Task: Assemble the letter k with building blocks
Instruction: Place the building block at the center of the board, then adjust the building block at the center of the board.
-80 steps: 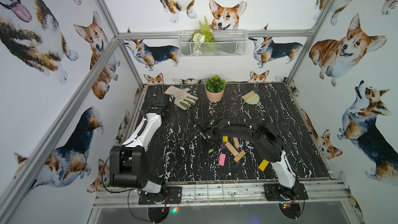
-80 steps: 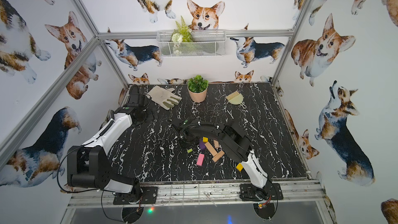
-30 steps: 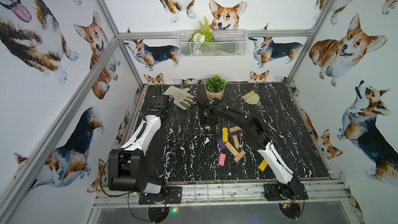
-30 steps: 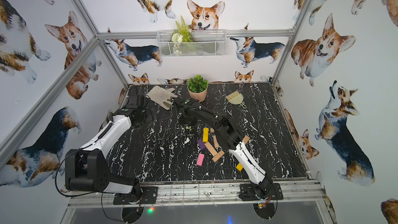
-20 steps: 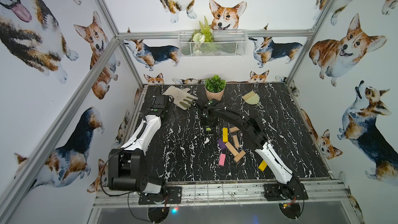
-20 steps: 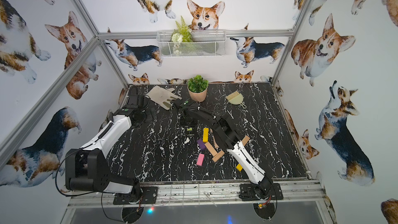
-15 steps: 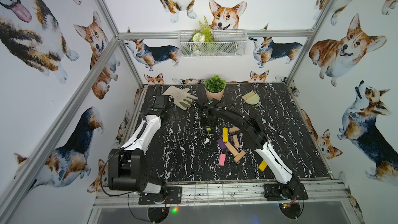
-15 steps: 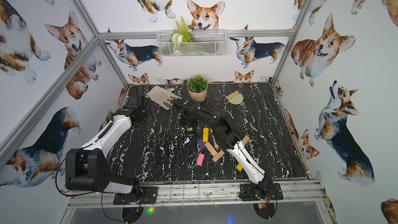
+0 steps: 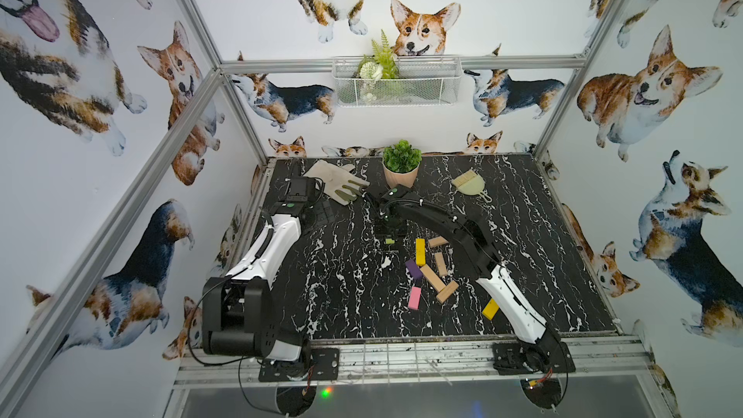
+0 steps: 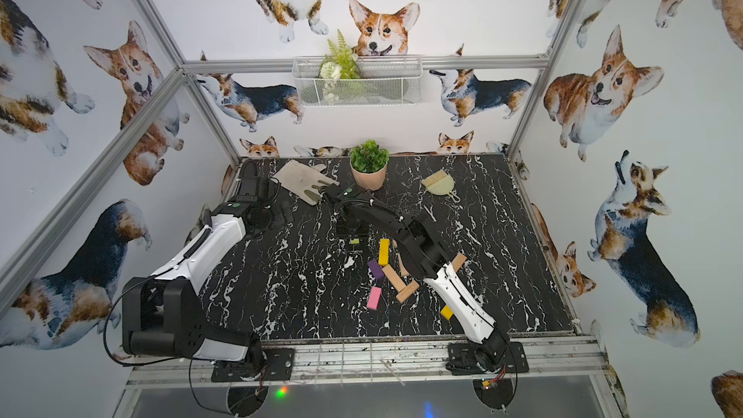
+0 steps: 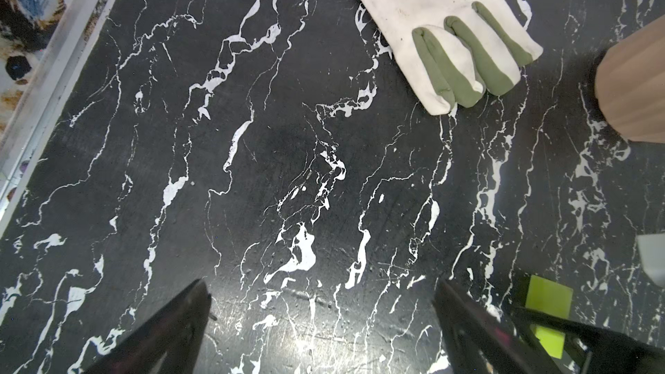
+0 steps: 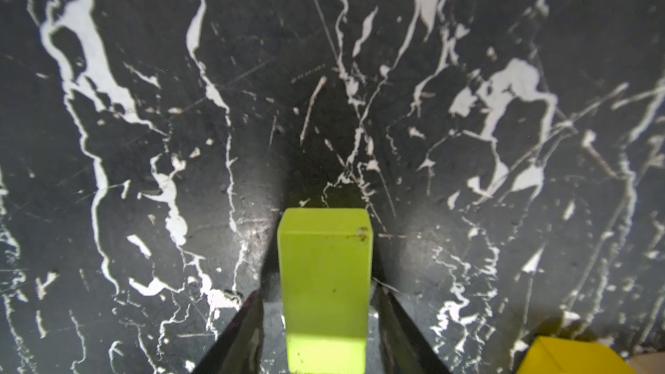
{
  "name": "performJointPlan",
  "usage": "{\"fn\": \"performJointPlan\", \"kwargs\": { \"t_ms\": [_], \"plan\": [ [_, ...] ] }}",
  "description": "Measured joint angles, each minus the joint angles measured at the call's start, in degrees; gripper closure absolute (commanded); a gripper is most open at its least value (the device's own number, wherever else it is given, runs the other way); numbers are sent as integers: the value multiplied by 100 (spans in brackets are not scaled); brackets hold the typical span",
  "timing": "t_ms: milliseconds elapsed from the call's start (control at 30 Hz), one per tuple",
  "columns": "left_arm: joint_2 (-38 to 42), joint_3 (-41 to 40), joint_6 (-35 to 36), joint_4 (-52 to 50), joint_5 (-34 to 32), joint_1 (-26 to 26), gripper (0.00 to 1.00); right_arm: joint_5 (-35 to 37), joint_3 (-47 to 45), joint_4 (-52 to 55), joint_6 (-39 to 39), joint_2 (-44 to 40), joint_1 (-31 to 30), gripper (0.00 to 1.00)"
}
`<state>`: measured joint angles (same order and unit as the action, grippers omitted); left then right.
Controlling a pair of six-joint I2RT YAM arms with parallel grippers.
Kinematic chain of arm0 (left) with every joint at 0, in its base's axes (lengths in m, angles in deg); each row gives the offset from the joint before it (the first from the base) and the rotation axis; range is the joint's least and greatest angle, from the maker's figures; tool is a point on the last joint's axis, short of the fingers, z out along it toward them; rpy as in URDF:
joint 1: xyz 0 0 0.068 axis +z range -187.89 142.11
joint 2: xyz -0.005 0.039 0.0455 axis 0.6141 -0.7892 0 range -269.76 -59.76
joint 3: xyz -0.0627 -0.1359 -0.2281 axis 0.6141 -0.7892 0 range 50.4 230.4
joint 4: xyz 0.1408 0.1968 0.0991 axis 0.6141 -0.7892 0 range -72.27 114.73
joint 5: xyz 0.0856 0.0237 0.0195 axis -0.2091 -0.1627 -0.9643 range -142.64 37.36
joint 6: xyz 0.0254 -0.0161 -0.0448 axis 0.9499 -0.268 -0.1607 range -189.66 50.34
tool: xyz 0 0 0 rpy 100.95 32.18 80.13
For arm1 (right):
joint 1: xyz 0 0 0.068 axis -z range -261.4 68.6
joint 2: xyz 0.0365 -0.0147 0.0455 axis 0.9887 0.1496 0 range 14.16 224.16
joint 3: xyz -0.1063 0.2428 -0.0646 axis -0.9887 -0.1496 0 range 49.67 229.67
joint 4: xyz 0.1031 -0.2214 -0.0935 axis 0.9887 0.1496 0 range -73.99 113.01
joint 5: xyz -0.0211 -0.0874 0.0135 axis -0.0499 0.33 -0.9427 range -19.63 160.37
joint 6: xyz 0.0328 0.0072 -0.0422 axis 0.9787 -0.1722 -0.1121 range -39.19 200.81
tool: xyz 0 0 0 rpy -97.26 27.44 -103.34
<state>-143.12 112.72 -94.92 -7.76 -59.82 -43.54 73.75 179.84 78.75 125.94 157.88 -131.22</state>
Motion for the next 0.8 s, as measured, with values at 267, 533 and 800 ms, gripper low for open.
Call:
{"fn": "performJointPlan", "kwargs": {
  "t_ms": [267, 533, 800],
  "plan": [
    [118, -151, 26, 61, 87, -157, 0, 256, -979, -584, -52, -1327, 15, 30],
    [306, -295, -254, 13, -72, -2116, 2, 411, -3624, -1652, -302, -3630, 649, 25],
    [-732, 105, -1012, 7, -116, -3460, 8, 894, -5093, -1749, -603, -5036, 1222, 16]
  ]
}}
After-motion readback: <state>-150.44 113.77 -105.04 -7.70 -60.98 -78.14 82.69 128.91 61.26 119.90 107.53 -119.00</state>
